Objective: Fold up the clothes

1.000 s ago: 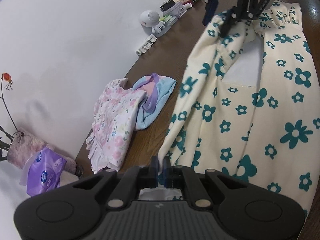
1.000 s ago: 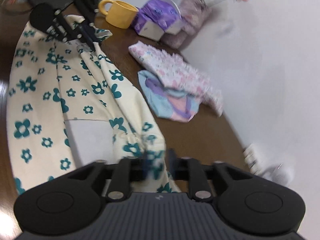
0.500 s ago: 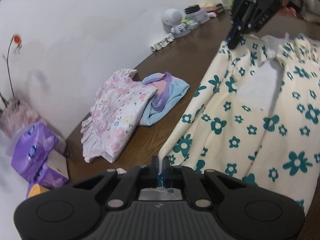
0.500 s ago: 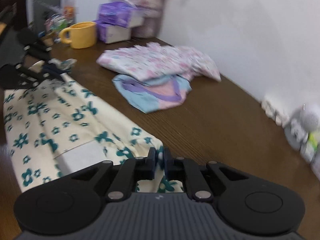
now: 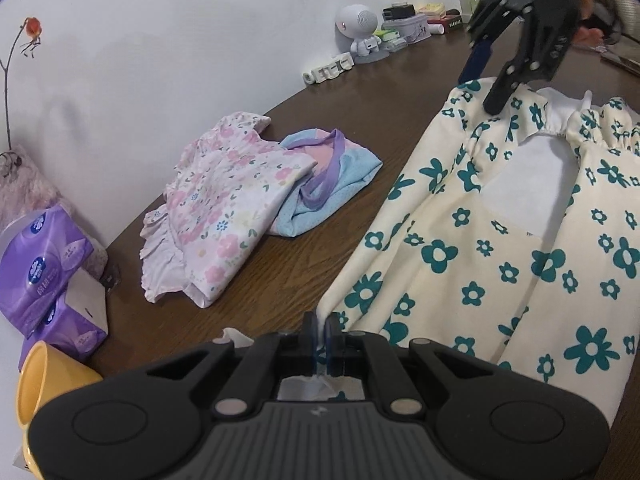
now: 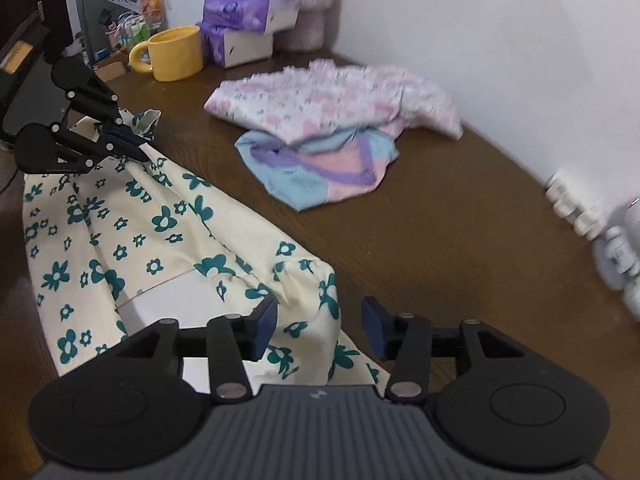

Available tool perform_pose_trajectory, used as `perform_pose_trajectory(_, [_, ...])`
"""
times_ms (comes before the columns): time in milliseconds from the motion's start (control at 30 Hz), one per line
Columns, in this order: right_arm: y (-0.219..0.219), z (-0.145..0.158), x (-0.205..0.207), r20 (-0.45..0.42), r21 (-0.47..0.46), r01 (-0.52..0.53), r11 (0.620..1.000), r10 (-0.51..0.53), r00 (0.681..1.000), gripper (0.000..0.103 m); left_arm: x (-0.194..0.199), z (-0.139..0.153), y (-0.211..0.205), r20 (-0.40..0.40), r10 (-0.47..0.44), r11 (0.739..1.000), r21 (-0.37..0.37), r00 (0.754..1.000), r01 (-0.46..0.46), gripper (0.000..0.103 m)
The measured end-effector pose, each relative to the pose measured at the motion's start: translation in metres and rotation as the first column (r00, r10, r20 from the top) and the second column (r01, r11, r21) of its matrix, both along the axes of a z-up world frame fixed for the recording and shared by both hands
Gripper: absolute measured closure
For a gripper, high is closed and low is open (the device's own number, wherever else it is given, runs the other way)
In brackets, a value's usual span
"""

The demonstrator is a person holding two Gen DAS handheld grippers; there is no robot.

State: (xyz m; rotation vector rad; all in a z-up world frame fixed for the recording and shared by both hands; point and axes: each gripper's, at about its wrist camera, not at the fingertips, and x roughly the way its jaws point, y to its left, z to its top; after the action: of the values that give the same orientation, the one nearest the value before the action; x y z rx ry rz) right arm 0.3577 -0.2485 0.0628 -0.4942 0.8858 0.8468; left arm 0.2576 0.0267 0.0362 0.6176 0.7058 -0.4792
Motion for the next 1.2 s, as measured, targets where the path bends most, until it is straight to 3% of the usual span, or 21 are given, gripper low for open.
perform_pose_trajectory(233, [0.018,-0.014,0.032,-0.177,-0.021,-0.065,0.998,0.06,0.982,0.049,-0.007,0.0,0.001,0.035,-0.034,0.999,0.013,0.999,0.033,0.1])
perform_pose_trajectory(267, [0.021,-0.016,0.034,-0.189,-0.031,-0.079,0.996,0.072,0.979,0.055,-0.008,0.0,0.001,0.039,-0.039,0.999,0.019,0.998,0.039,0.1])
perform_pose_trajectory(300, [0.023,-0.018,0.032,-0.189,-0.041,-0.096,0.994,0.087,0.978,0.069,-0.009,-0.001,0.001,0.043,-0.045,0.999,0.025,0.998,0.044,0.1])
perform_pose_trajectory(367, [0.023,-0.017,0.026,-0.172,-0.048,-0.121,0.992,0.111,0.979,0.082,-0.012,-0.001,0.001,0.056,-0.056,0.998,0.038,0.997,0.054,0.1])
perform_pose_trajectory(400, [0.022,-0.014,0.022,-0.148,-0.049,-0.124,0.991,0.115,0.982,0.089,-0.013,-0.001,0.0,0.063,-0.062,0.997,0.046,0.996,0.059,0.1])
perform_pose_trajectory(500, [0.019,-0.005,0.006,-0.064,-0.059,-0.133,0.989,0.13,0.989,0.094,-0.018,0.0,-0.002,0.091,-0.079,0.995,0.067,0.993,0.073,0.1])
perform_pose_trajectory(633, [0.023,0.005,-0.033,0.132,-0.132,-0.174,0.976,0.191,0.973,0.096,-0.039,0.004,-0.007,0.184,-0.122,0.986,0.132,0.975,0.098,0.1])
perform_pose_trajectory(733, [0.027,0.003,-0.069,0.322,-0.211,-0.178,0.961,0.24,0.916,0.096,-0.061,0.003,-0.014,0.271,-0.177,0.969,0.219,0.946,0.118,0.1])
perform_pose_trajectory(833, [0.029,-0.006,-0.102,0.483,-0.293,-0.158,0.943,0.288,0.827,0.096,-0.08,0.0,-0.021,0.343,-0.231,0.943,0.308,0.91,0.123,0.1])
perform_pose_trajectory(900, [0.03,-0.016,-0.114,0.527,-0.334,-0.14,0.932,0.308,0.792,0.096,-0.081,0.0,-0.025,0.349,-0.24,0.935,0.335,0.906,0.119,0.1])
perform_pose_trajectory(1200, [0.032,-0.027,-0.119,0.541,-0.319,-0.102,0.942,0.27,0.796,0.096,-0.062,0.002,-0.038,0.379,-0.282,0.888,0.45,0.882,0.09,0.1])
